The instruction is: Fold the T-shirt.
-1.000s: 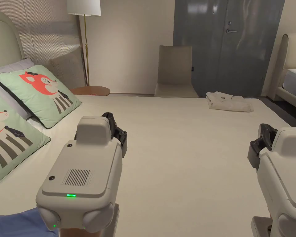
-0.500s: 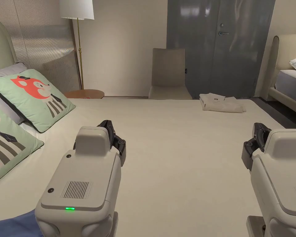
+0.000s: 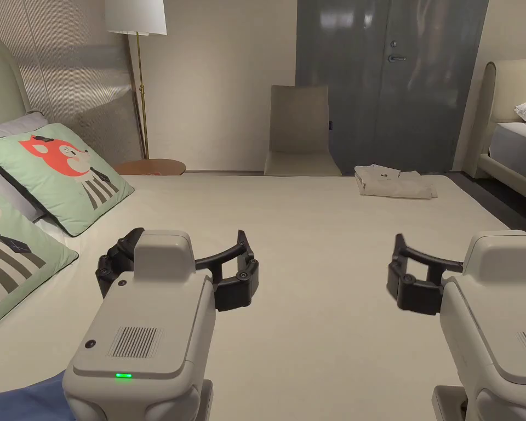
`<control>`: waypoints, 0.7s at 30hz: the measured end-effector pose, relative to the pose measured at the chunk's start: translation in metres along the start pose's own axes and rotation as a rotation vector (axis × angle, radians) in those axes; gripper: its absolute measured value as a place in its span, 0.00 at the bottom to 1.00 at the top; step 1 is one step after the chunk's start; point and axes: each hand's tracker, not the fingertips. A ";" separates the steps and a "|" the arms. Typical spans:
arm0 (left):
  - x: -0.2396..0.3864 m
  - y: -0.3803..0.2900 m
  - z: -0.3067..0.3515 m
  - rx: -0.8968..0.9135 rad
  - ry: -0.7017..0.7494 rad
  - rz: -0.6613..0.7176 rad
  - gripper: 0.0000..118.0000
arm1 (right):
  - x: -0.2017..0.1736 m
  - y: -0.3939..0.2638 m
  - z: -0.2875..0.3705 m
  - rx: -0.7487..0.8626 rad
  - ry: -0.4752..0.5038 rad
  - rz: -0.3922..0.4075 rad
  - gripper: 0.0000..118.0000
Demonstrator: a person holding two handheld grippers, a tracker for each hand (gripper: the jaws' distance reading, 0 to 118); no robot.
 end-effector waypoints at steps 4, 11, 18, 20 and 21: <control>0.000 0.000 0.002 0.005 0.022 -0.016 0.94 | -0.008 0.001 0.003 0.037 -0.015 0.032 1.00; -0.002 0.002 0.004 0.010 0.027 -0.013 0.94 | -0.001 0.003 0.005 0.028 -0.028 -0.002 1.00; 0.000 0.004 0.007 0.001 0.029 -0.018 0.94 | 0.001 0.001 0.007 0.018 -0.026 -0.001 1.00; 0.000 0.003 0.006 -0.005 0.030 -0.017 0.94 | 0.001 0.001 0.007 0.015 -0.020 -0.004 1.00; 0.000 0.003 0.006 -0.006 0.031 -0.017 0.94 | 0.001 0.001 0.008 0.013 -0.017 -0.006 1.00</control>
